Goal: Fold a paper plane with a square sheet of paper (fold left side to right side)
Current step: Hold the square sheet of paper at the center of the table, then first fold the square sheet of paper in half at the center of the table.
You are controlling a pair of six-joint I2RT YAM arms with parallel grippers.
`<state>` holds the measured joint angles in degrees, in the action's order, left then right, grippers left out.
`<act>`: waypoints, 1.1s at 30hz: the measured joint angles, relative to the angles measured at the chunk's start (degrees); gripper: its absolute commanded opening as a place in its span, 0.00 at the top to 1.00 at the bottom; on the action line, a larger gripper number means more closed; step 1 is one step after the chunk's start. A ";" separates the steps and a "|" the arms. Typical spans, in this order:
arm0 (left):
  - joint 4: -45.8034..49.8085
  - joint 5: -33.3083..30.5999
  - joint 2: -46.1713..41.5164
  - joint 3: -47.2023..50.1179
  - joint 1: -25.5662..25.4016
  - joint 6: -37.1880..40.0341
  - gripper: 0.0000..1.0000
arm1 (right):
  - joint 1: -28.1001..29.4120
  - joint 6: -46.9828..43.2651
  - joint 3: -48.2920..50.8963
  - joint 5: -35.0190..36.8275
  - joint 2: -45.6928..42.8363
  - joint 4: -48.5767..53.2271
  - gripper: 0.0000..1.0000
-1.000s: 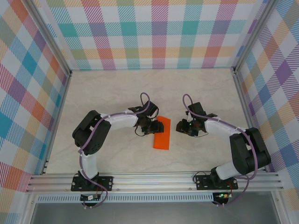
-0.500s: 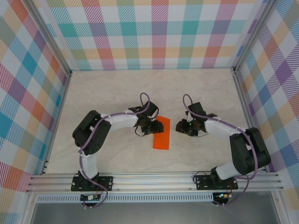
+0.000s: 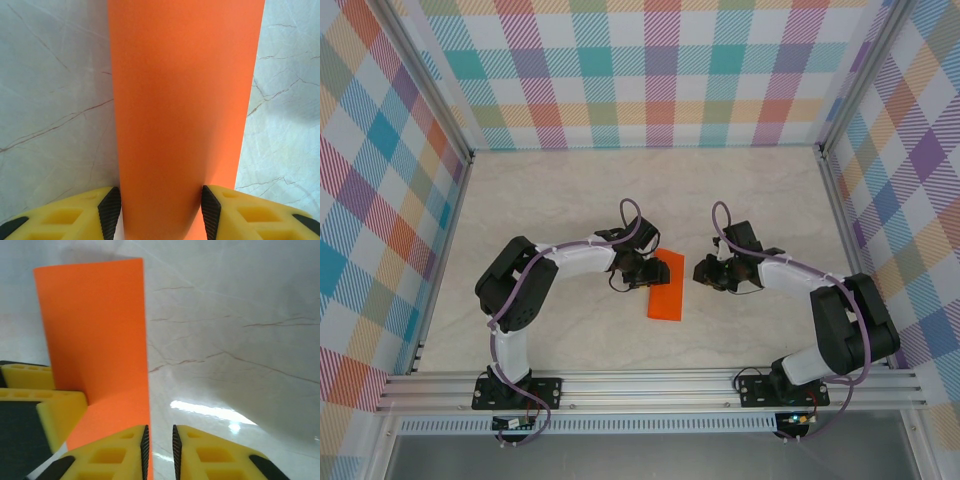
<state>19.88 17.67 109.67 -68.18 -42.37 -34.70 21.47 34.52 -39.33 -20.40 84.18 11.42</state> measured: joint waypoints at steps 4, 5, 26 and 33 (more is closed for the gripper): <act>0.04 -0.04 0.00 -0.02 -0.04 0.02 0.50 | 0.31 2.01 0.22 -3.50 2.34 -4.87 0.86; 0.07 -0.11 0.00 -0.02 -0.11 0.02 0.50 | 0.55 2.36 0.20 -4.13 3.19 -5.75 0.86; 0.63 -0.72 -0.02 -0.37 -0.44 0.90 0.45 | 4.48 3.50 -5.16 -4.15 13.42 -3.93 0.87; 5.35 -5.03 -4.37 -0.33 -0.61 2.99 0.34 | 4.48 2.51 -6.10 -4.22 14.19 -2.47 0.88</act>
<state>25.23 12.64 105.30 -68.51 -42.98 -31.70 25.96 37.04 -45.43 -24.62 98.37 8.95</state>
